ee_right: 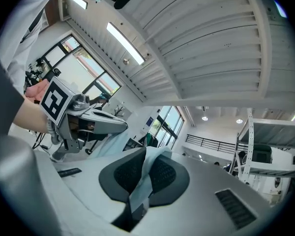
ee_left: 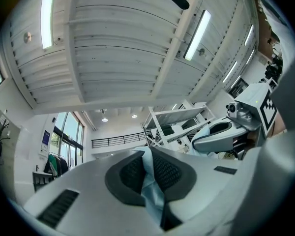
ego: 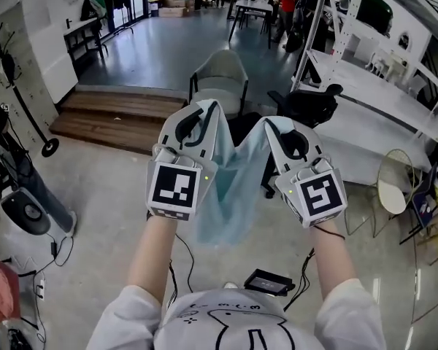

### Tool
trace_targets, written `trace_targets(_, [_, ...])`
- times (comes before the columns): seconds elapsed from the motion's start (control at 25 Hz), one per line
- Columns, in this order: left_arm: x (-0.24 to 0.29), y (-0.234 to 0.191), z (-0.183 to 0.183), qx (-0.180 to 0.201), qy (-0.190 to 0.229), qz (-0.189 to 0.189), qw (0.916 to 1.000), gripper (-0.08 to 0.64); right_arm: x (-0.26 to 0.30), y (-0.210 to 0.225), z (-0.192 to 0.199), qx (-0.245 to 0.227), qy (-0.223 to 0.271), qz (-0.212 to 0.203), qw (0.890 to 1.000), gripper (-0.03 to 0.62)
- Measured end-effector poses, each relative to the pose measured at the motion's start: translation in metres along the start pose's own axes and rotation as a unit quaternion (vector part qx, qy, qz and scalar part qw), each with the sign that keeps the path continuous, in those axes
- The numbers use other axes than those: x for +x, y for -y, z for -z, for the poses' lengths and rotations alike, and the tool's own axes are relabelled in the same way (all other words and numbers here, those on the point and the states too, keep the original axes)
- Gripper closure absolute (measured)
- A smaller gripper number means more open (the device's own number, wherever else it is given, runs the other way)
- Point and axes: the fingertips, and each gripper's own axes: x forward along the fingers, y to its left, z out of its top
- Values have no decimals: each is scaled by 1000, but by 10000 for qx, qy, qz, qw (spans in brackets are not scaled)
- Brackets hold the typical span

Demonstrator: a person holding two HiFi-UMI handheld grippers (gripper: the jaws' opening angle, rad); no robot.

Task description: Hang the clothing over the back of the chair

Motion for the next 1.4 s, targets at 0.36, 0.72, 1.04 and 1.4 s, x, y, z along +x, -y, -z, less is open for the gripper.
trace_targets(0.36, [44, 8, -6, 212, -70, -369, 9991, 529, 12, 63, 25, 70, 76, -255, 9996, 561])
trace_targets(0.72, [80, -9, -14, 474, -156, -521, 9974, 529, 39, 110, 27, -320, 215, -43, 9992, 561])
trace_targets(1.04, [121, -47, -22, 702, -24, -660, 9953, 529, 90, 147, 23, -416, 373, -58, 9984, 561])
trace_targets(1.4, [203, -78, -17, 911, 296, -706, 9929, 529, 169, 196, 42, -719, 457, 8, 9964, 561])
